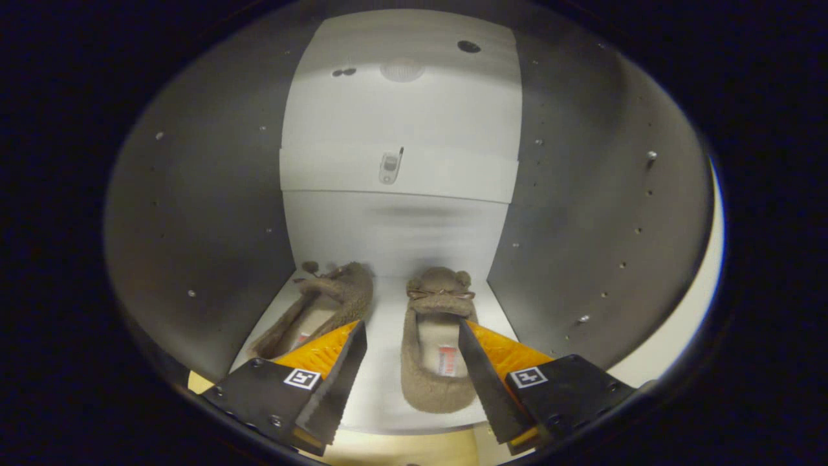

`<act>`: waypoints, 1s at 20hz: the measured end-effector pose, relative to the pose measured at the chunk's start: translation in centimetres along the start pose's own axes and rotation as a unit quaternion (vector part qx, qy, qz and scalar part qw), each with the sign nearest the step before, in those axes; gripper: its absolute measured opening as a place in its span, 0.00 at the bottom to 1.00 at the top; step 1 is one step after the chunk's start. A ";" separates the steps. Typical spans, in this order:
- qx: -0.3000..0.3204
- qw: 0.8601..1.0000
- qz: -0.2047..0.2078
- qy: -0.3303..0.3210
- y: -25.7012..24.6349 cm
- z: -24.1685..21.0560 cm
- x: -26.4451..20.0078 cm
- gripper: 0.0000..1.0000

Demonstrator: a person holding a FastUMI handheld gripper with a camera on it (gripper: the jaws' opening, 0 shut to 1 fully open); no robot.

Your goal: Open the shoe cabinet door, grab the shoes and put them into the shoe cabinet, then close the shoe cabinet door.

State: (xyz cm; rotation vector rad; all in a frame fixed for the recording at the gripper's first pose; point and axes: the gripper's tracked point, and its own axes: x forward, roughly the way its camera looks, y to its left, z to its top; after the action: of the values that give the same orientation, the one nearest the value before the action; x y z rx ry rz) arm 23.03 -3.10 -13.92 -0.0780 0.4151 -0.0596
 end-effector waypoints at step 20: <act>0.019 0.983 0.087 -0.161 -5.6 0.3 -34.9 0.97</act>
State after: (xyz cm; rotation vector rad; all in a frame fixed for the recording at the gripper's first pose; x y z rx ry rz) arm -8.92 -6.04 0.84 -0.0133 0.0967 0.1157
